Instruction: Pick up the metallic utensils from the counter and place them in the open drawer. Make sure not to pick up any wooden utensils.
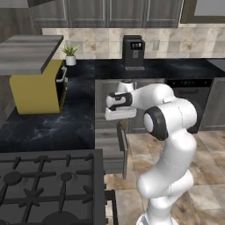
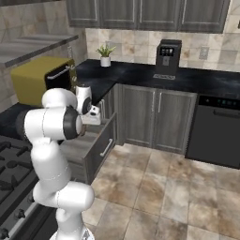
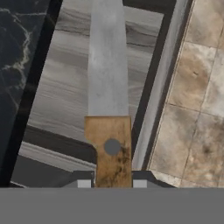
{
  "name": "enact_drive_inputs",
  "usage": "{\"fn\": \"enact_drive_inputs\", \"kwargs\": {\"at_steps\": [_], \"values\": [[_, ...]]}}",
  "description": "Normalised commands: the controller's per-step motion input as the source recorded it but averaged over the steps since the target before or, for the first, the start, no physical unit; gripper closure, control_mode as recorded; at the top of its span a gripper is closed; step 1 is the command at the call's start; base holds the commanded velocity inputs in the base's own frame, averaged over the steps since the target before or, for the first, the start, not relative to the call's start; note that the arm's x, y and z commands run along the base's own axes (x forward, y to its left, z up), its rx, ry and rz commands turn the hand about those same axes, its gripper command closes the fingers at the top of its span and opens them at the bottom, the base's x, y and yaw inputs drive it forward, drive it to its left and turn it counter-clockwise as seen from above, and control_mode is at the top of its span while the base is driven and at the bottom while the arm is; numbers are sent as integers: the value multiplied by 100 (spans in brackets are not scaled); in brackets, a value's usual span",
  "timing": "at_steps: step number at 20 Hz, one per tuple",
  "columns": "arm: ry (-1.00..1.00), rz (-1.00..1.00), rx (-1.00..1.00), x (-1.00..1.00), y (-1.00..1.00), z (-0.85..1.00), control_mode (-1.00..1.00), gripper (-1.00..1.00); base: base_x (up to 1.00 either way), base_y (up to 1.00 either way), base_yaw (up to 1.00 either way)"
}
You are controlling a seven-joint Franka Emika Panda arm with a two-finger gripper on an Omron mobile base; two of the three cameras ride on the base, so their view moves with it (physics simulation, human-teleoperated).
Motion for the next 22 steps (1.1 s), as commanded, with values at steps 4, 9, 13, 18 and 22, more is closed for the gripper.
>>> {"fn": "enact_drive_inputs", "kwargs": {"at_steps": [4,9,13,18,22], "values": [[9,-13,4,10,0,-24,-100,100,0,0,0],[0,0,-1,17,0,-30,-100,100,0,0,0],[0,0,-5,33,0,-59,-100,100,0,0,0],[0,0,-4,35,0,-66,-100,100,0,0,0],[-2,-1,-1,38,0,-70,-100,100,0,0,0]]}}
